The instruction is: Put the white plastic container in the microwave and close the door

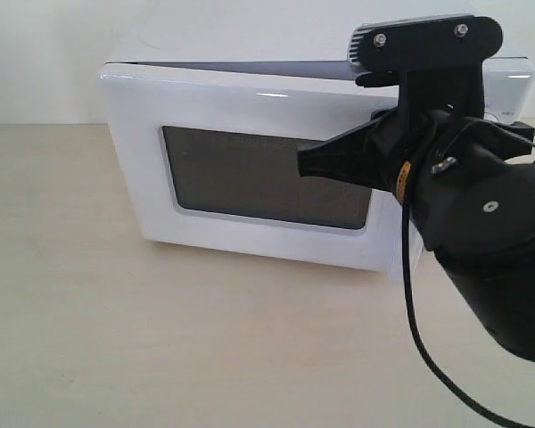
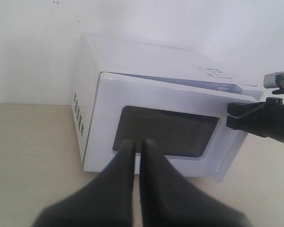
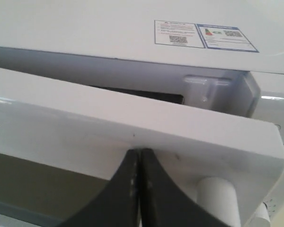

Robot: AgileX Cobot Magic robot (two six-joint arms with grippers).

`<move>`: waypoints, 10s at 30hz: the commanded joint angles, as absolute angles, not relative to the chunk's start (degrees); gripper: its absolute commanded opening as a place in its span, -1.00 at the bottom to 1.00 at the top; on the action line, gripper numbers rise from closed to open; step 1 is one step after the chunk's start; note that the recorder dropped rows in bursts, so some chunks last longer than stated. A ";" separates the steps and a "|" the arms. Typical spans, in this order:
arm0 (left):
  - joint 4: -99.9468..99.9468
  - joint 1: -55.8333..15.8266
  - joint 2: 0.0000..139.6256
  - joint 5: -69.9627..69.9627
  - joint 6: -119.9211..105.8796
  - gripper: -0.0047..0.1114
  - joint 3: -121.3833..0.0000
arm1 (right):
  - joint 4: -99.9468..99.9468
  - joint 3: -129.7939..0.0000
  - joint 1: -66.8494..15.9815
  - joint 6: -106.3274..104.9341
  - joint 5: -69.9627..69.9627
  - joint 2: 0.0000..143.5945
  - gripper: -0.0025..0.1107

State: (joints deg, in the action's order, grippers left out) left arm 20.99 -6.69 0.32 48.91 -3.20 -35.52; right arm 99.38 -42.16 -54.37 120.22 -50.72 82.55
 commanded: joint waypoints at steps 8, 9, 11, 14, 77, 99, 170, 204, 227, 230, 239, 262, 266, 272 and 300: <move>21.66 -6.46 0.00 47.93 -3.54 -0.84 -35.10 | 99.95 -43.15 -49.54 120.25 -48.55 82.51 -0.96; 21.66 -6.46 0.00 47.93 -3.54 -0.84 -35.10 | 99.95 -43.42 -49.54 120.25 -48.87 82.51 -0.96; 21.66 -6.46 0.00 47.93 -3.54 -0.84 -35.10 | 99.95 -44.20 -49.54 120.25 -48.34 82.68 -0.96; 21.66 -6.46 0.00 47.93 -3.54 -0.84 -35.10 | 99.95 -45.32 -49.54 120.14 -48.06 84.19 -0.96; 21.62 -6.46 0.00 47.97 -3.54 -0.84 -35.10 | 64.24 -45.78 -65.34 74.45 -24.43 55.00 -0.96; 21.62 -6.46 0.00 47.97 -3.54 -0.84 -35.10 | 61.57 -43.47 -62.63 71.15 -35.07 46.49 -0.96; 21.62 -6.46 0.00 47.97 -3.54 -0.84 -35.10 | 4.07 0.00 -3.95 16.06 -18.40 0.00 -0.96; -6.90 -6.46 0.00 6.49 7.57 -0.84 -3.17 | 3.62 0.00 -3.95 16.56 -18.40 0.00 -0.96; -8.40 -2.35 0.00 18.69 9.78 -0.84 0.00 | 3.51 0.00 -3.95 16.54 -18.40 0.00 -0.96; -8.40 -2.35 0.00 18.69 9.78 -0.84 0.00 | 3.51 0.00 -3.95 16.54 -18.40 0.00 -0.96; -8.52 -2.35 0.00 18.69 9.78 -0.84 0.00 | 3.51 0.00 -3.95 16.54 -18.40 0.00 -0.96; -8.54 -2.35 0.00 18.70 9.78 -0.84 0.00 | 3.53 0.00 -3.95 16.54 -17.40 0.00 -0.96; -8.54 -2.35 0.00 18.42 9.78 -0.84 0.00 | 3.53 0.00 -3.95 16.54 -17.40 0.00 -0.96; -8.54 -2.35 0.00 18.42 9.78 -0.84 0.00 | 3.53 0.00 -3.95 16.54 -17.40 0.00 -0.96; -8.54 -2.35 0.00 18.52 9.78 -0.84 0.00 | 3.53 0.00 -3.95 16.54 -17.40 0.00 -0.96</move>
State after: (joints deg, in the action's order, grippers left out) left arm -8.37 -2.59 0.21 18.82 9.36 -0.14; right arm 3.44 0.02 -4.10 16.65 -18.11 0.38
